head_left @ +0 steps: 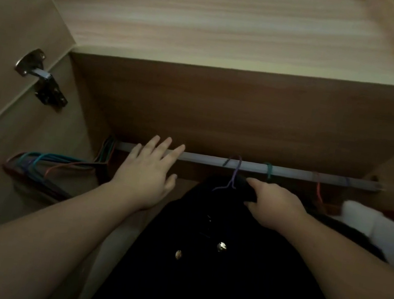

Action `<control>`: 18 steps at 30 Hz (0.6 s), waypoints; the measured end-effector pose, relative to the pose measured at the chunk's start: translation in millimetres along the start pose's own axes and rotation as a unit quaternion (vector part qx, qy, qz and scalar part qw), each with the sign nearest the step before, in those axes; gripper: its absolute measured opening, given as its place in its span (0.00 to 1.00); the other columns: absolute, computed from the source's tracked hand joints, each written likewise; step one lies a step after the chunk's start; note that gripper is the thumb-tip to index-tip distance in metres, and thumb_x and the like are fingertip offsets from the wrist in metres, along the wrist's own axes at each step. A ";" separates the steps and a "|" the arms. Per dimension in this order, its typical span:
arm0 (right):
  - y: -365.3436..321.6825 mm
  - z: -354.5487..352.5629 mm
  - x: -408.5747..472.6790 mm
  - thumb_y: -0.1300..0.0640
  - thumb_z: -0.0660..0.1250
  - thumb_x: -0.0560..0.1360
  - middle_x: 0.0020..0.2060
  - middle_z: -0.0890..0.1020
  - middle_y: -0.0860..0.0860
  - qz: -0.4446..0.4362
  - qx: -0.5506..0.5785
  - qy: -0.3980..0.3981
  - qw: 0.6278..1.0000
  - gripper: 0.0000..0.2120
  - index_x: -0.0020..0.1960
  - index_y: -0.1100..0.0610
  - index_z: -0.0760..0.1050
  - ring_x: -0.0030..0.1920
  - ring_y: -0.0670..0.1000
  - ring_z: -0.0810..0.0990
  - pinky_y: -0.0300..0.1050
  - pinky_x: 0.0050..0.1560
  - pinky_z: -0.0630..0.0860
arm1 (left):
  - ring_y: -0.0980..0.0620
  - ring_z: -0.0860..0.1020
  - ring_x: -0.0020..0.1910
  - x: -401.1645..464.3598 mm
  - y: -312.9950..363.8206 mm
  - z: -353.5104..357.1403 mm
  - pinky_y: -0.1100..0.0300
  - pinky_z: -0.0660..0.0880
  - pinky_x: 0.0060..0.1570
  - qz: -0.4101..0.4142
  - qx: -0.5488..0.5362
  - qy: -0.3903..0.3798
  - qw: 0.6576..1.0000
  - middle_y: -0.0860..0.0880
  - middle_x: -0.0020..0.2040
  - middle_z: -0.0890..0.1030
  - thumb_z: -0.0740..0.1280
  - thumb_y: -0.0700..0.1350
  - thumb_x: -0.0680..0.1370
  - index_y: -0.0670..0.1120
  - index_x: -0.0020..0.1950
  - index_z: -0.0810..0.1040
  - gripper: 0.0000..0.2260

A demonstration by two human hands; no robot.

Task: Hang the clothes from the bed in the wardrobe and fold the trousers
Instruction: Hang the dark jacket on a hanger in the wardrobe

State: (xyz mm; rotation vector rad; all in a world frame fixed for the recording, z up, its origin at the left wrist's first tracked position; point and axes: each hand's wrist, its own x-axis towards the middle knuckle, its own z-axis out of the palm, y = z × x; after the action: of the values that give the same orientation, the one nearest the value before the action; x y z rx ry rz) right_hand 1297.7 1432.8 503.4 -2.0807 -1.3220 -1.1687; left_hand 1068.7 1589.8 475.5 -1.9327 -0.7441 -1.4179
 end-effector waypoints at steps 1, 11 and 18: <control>-0.6 2.7 5.2 0.45 0.63 0.79 0.61 0.79 0.50 -0.001 -0.013 0.003 1.000 0.29 0.78 0.42 0.57 0.55 0.54 0.80 0.54 0.52 0.81 | 0.47 0.45 0.81 4.2 -3.5 8.8 0.44 0.48 0.78 0.003 -0.004 0.008 1.000 0.51 0.83 0.49 0.53 0.59 0.83 0.59 0.81 0.44 0.29; -4.2 5.2 34.5 0.46 0.65 0.78 0.56 0.82 0.47 -0.011 0.013 0.060 0.998 0.20 0.69 0.42 0.69 0.55 0.55 0.81 0.54 0.55 0.79 | 0.47 0.44 0.81 27.2 6.0 65.5 0.45 0.48 0.79 0.034 -0.064 0.019 0.997 0.50 0.83 0.47 0.52 0.58 0.84 0.58 0.81 0.44 0.28; -32.2 28.5 47.6 0.44 0.65 0.78 0.67 0.76 0.49 -0.025 -0.015 0.002 1.000 0.31 0.78 0.44 0.60 0.63 0.55 0.78 0.55 0.59 0.79 | 0.50 0.44 0.81 16.8 10.9 85.7 0.45 0.47 0.78 0.022 -0.114 -0.005 0.993 0.53 0.82 0.49 0.54 0.59 0.83 0.60 0.81 0.45 0.29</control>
State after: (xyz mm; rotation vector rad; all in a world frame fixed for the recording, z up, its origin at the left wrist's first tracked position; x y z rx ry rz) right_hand 1291.1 1493.4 523.4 -2.0769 -1.3698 -1.2192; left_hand 1133.7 1649.0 470.2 -2.1161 -0.5595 -1.5226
